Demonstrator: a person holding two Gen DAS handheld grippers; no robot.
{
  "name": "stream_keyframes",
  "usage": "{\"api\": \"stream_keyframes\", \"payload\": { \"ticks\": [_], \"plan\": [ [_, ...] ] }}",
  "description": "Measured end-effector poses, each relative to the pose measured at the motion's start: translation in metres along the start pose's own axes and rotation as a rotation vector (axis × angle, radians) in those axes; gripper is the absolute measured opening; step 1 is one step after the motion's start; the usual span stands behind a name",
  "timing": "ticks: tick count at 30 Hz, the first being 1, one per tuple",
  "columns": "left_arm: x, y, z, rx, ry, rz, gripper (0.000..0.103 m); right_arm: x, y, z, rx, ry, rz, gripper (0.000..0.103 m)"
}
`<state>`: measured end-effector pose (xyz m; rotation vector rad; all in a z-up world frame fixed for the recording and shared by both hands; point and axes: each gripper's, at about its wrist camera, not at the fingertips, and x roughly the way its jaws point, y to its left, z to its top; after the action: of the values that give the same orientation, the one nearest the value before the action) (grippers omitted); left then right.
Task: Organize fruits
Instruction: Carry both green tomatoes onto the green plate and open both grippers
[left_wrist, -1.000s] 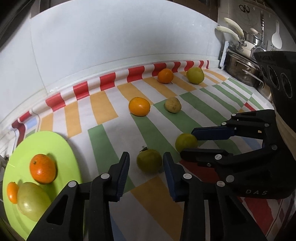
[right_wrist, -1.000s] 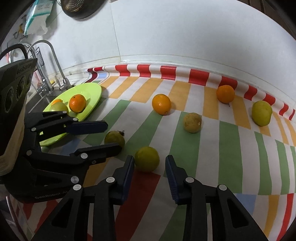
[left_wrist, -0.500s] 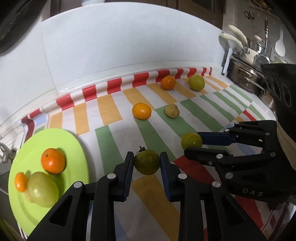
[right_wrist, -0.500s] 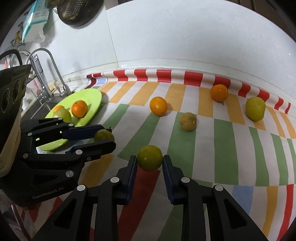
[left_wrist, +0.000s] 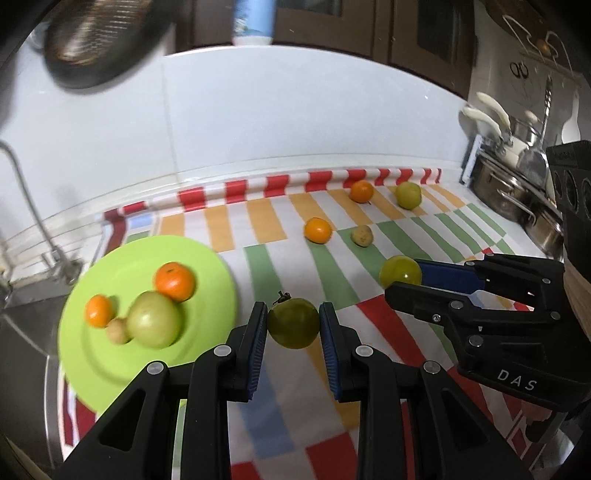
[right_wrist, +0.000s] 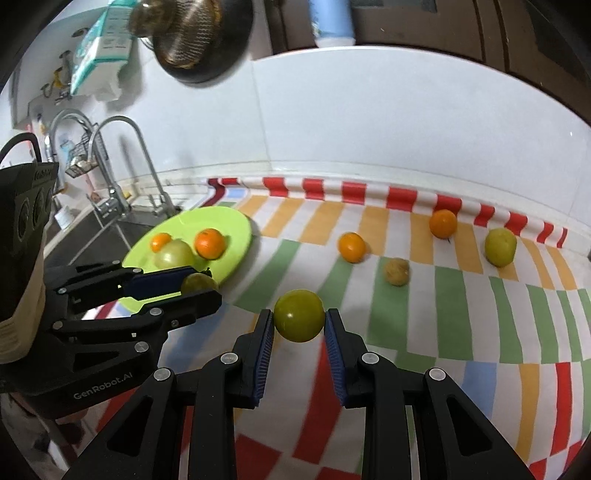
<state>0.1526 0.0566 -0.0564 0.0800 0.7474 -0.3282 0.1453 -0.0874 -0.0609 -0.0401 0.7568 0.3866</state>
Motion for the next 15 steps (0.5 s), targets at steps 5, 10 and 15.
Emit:
{"api": "stream_keyframes", "payload": {
  "ticks": [5,10,15],
  "plan": [
    [-0.022,0.016,-0.008,-0.025,-0.026,0.038,0.029,-0.005,0.022,0.003,-0.023,-0.017,0.022,0.029],
    [-0.039,0.038,-0.017,-0.044,-0.035,0.075,0.029,-0.004,0.047,0.005,-0.045,-0.028,0.057,0.029],
    [-0.049,0.061,-0.025,-0.058,-0.033,0.111,0.029,0.006,0.073,0.008,-0.064,-0.025,0.088,0.029]
  ]
}}
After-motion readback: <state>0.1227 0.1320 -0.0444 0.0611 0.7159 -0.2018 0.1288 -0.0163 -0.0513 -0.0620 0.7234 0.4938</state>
